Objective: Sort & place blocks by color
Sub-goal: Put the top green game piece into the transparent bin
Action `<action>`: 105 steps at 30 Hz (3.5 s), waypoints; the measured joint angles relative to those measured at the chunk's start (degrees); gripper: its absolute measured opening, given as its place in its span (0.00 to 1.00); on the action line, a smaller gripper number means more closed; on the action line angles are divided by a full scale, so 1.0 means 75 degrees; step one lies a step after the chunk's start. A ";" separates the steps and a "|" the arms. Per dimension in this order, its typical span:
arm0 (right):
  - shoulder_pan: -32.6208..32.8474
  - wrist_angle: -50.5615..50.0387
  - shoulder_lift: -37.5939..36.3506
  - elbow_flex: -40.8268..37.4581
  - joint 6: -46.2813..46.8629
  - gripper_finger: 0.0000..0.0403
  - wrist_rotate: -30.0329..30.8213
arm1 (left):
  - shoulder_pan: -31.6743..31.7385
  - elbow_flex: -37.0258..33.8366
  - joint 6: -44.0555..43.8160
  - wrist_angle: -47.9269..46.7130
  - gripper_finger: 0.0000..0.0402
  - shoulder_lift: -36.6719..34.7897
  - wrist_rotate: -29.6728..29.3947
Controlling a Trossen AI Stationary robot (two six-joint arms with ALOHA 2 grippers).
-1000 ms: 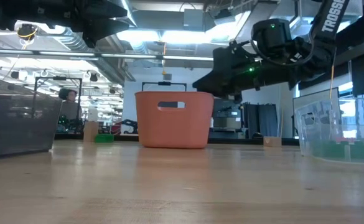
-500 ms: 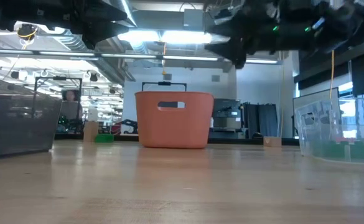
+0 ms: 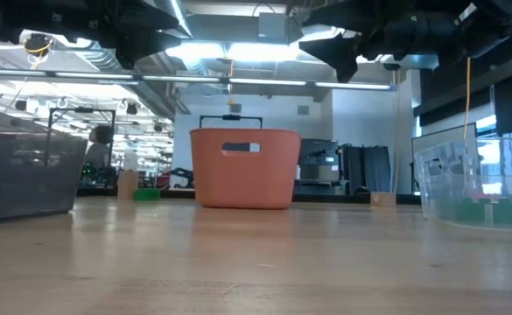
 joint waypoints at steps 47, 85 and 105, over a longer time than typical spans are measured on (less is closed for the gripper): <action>-0.0005 -0.0180 0.0006 0.0000 -0.0143 0.66 0.0808 | 0.4856 0.0370 -0.4473 -0.2138 0.50 0.4922 -0.1728; -0.0002 -0.0204 0.0009 0.0000 -0.0114 0.66 0.0799 | 0.4849 0.0370 -0.4810 -0.0419 0.32 0.6633 -0.2320; -0.0003 -0.0205 0.0009 -0.0001 -0.0119 0.66 0.0796 | 0.4458 0.0358 -0.2837 -0.1263 0.32 0.3250 -0.2488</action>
